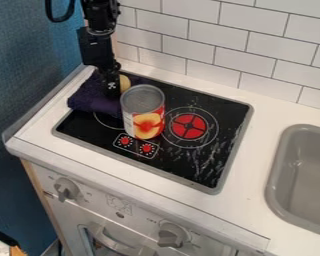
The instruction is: Move the egg in front of the tin can
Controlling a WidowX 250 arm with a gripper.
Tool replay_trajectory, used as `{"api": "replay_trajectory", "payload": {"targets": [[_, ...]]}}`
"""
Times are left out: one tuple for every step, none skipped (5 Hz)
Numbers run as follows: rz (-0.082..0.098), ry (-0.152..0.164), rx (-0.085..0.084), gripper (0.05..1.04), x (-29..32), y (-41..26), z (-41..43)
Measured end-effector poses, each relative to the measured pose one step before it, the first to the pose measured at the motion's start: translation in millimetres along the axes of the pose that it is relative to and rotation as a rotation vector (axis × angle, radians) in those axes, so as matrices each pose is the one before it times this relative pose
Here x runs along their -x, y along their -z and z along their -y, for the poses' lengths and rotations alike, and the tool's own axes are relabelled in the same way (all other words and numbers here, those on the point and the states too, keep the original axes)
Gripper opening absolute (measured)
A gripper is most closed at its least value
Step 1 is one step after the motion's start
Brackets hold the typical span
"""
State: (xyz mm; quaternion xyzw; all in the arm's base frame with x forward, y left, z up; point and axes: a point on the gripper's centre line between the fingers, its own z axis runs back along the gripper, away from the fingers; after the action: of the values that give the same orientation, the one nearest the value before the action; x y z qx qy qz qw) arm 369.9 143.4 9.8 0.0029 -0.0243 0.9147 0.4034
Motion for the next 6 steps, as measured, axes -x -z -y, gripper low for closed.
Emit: {"api": "replay_trajectory", "payload": {"targets": [[-0.0033, -0.0065, 0.0036, 0.634, 0.0, 2.58, -0.99], [0.0102, -0.0198, 0.0114, 0.634, -3.08, -3.03, -1.41], [-0.0233, -0.0402, 0.0552, 0.634, -0.84, -21.46, 1.55], [-0.0255, -0.0859, 0.1096, 0.634, -2.99, -39.41, 7.84], [-0.083, 0.0341, 0.0233, 0.634, 20.85, -29.35, -16.52], [-0.0749, 0.1046, -0.0171, 0.634, 28.87, -17.88, -35.9]]}}
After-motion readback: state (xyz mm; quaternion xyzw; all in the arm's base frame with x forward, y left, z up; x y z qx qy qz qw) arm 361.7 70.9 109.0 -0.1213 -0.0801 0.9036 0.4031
